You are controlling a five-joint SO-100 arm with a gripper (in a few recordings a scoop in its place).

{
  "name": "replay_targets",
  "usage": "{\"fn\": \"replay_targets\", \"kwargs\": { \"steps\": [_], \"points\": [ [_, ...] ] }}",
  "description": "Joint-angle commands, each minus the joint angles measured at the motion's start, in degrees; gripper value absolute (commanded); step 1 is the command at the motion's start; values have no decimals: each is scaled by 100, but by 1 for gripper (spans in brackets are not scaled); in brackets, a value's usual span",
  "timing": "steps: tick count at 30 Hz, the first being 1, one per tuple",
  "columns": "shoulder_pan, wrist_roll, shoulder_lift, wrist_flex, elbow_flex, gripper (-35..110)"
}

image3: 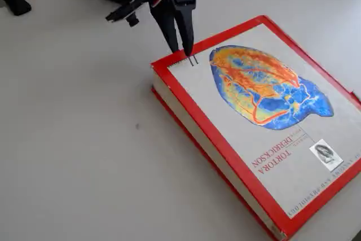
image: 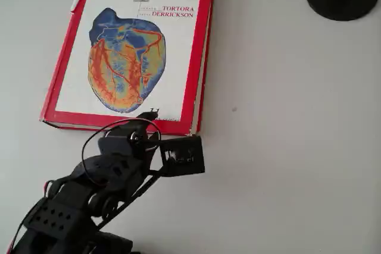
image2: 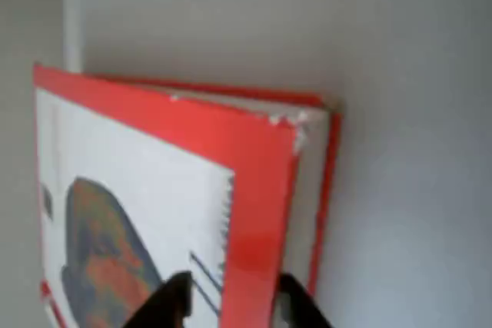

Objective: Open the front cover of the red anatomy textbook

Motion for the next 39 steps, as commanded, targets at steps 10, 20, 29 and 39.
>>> {"fn": "replay_targets", "kwargs": {
  "steps": [10,20,29,39],
  "points": [
    [44,70,0,-79,-879,15],
    [-185,97,589,642,-1204,15],
    [-316,141,519,861,-1608,15],
    [-501,141,483,1582,-2628,15]
  ]
}}
